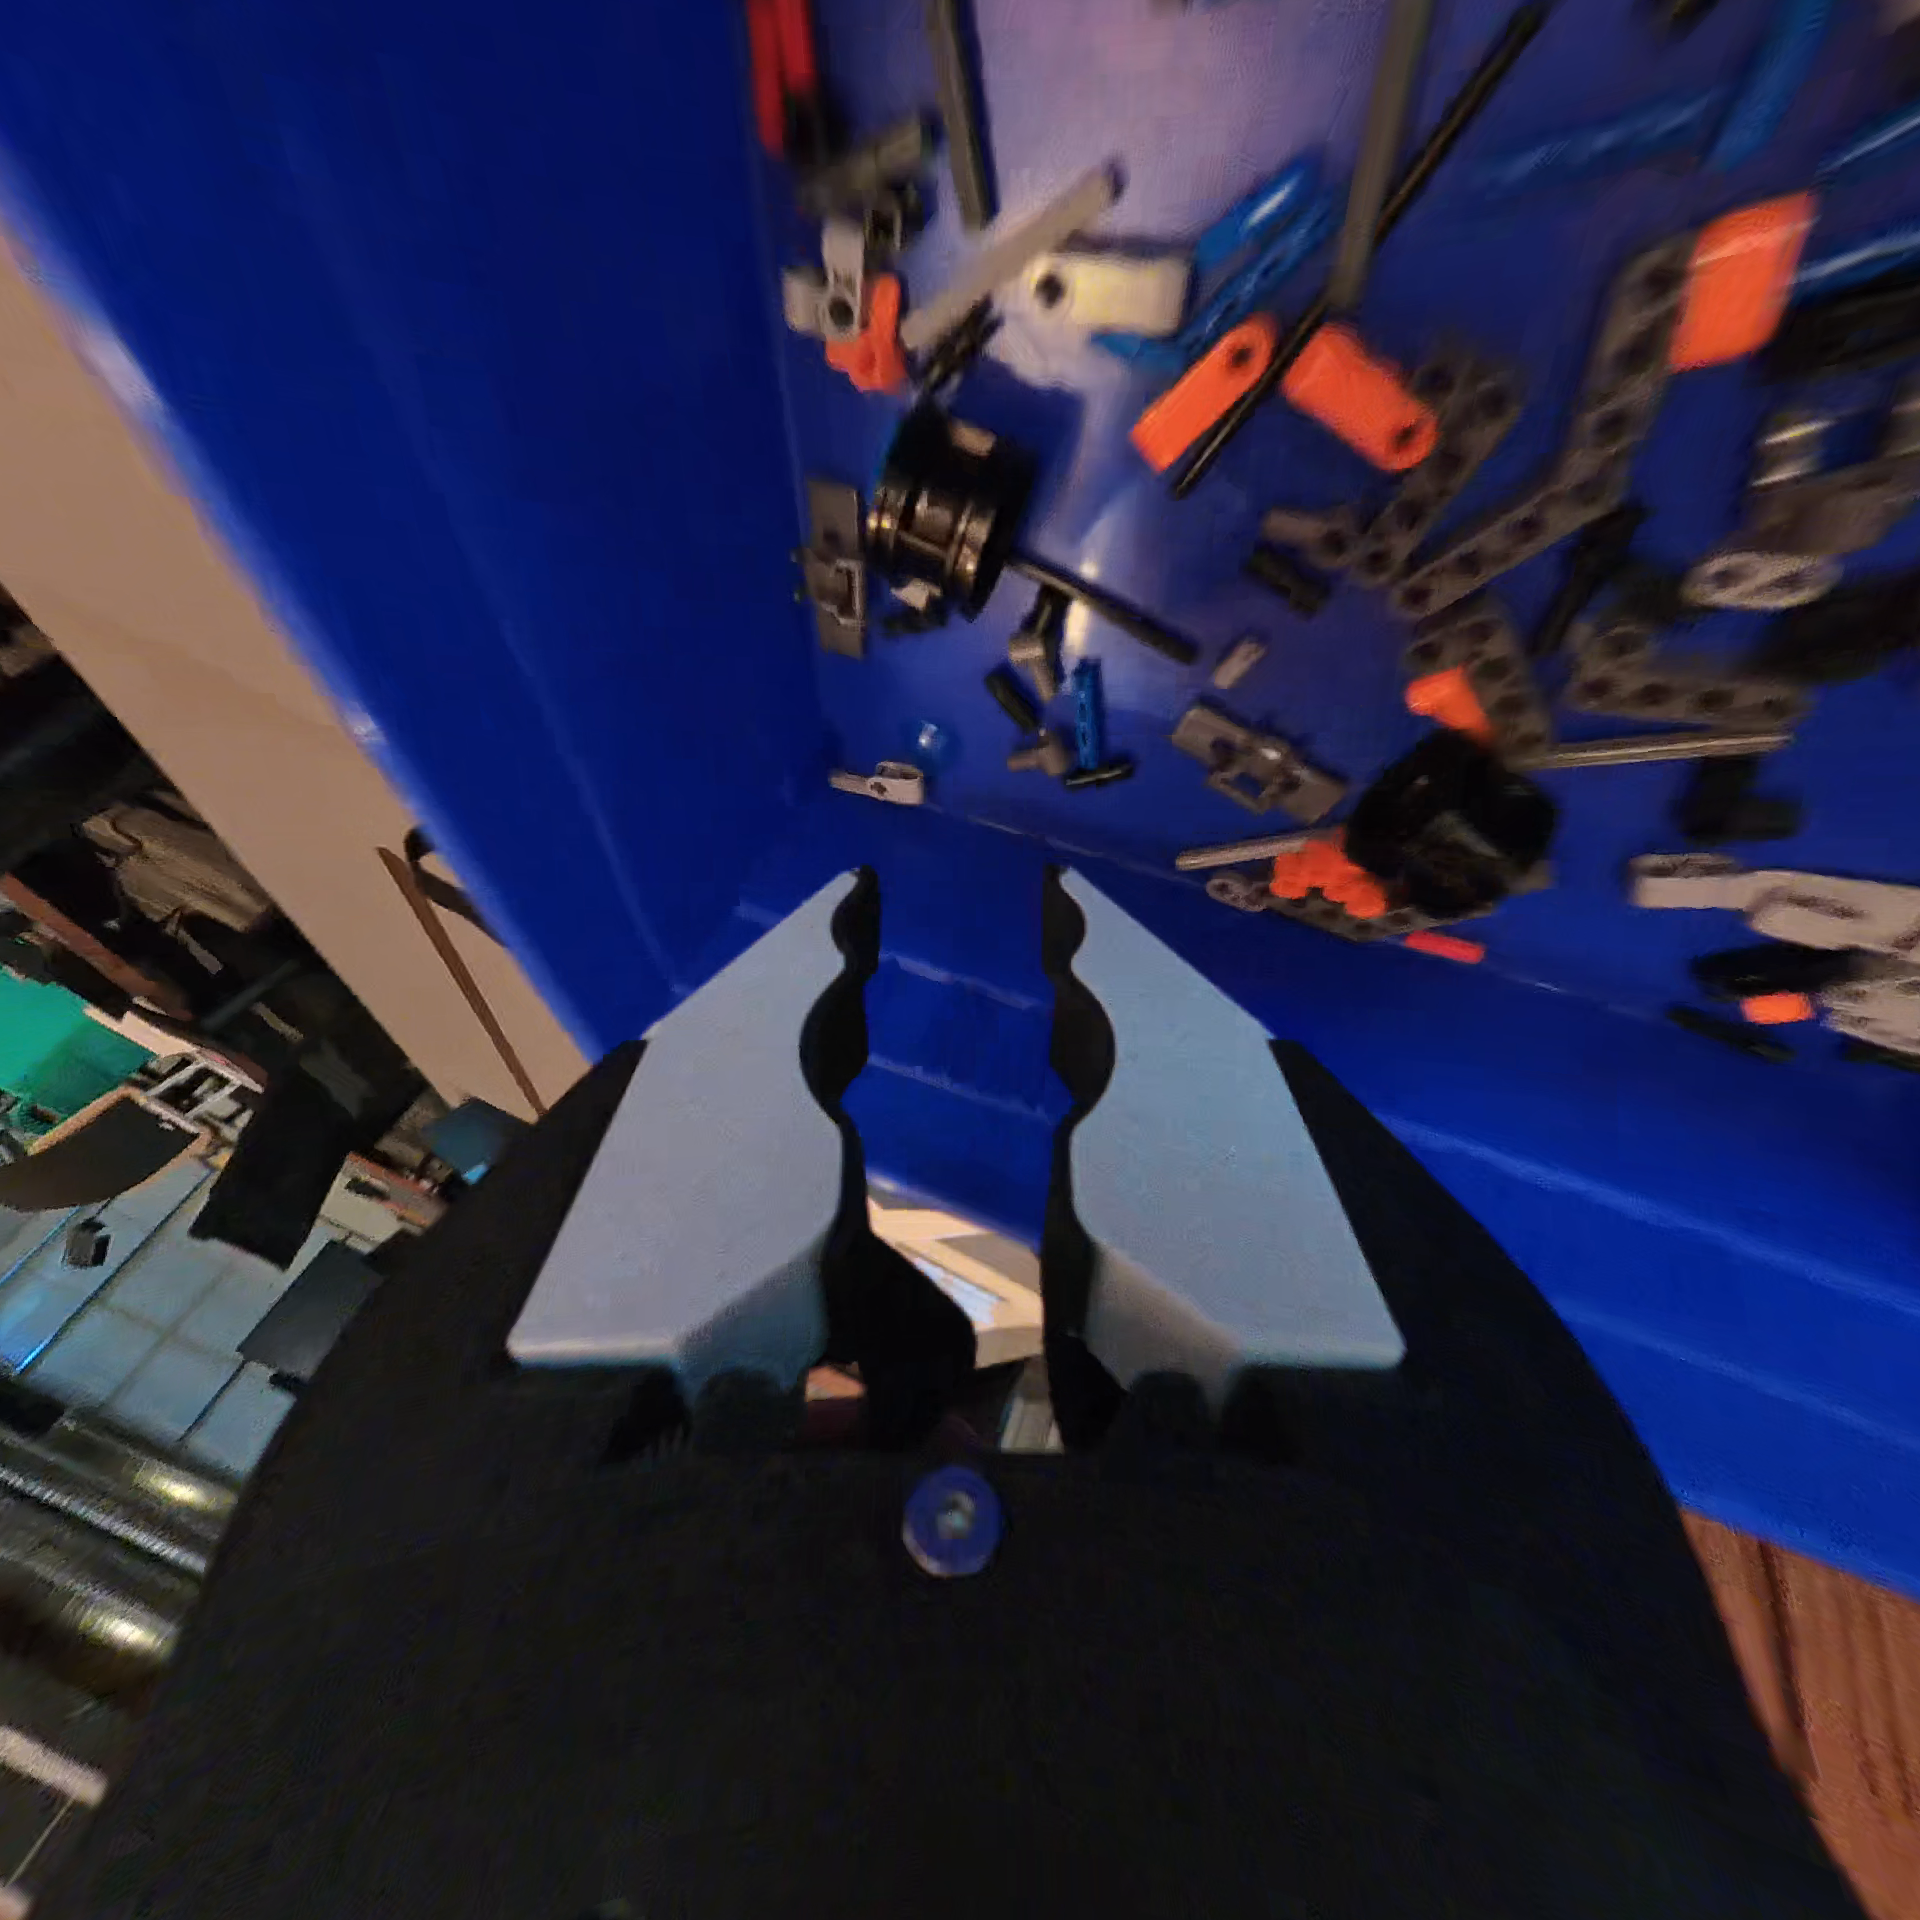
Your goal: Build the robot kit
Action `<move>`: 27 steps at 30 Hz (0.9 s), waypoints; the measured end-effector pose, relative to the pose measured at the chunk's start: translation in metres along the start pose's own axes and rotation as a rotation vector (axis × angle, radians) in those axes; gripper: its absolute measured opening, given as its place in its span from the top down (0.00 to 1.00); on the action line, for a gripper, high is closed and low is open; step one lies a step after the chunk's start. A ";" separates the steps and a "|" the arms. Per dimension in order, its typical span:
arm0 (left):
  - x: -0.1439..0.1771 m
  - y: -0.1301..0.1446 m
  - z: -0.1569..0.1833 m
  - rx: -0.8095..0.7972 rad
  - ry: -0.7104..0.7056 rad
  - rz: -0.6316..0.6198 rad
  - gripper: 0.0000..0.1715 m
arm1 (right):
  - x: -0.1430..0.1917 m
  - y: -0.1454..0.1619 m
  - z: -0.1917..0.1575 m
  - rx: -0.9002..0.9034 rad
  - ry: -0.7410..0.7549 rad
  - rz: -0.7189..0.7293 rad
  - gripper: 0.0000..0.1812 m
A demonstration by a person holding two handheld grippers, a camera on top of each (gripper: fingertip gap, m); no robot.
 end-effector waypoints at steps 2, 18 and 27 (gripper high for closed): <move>-0.025 0.003 0.001 -0.032 0.052 -0.038 0.79 | 0.000 0.001 0.000 -0.003 -0.001 -0.002 0.91; -0.076 0.009 -0.016 -0.089 0.290 -0.205 0.78 | -0.002 0.005 -0.001 -0.007 -0.019 -0.014 0.91; -0.073 0.008 -0.014 -0.082 0.339 -0.173 0.92 | -0.001 0.006 0.000 -0.009 -0.021 -0.015 0.91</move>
Point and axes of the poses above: each gripper's, where its closed fingertips meet, x back along the fingers, y out of its underside, z = x × y across the jaws, the point moved 6 cm from there along x, back along the fingers, and after that the axes turned 11 degrees about -x, right-handed, at the moved point
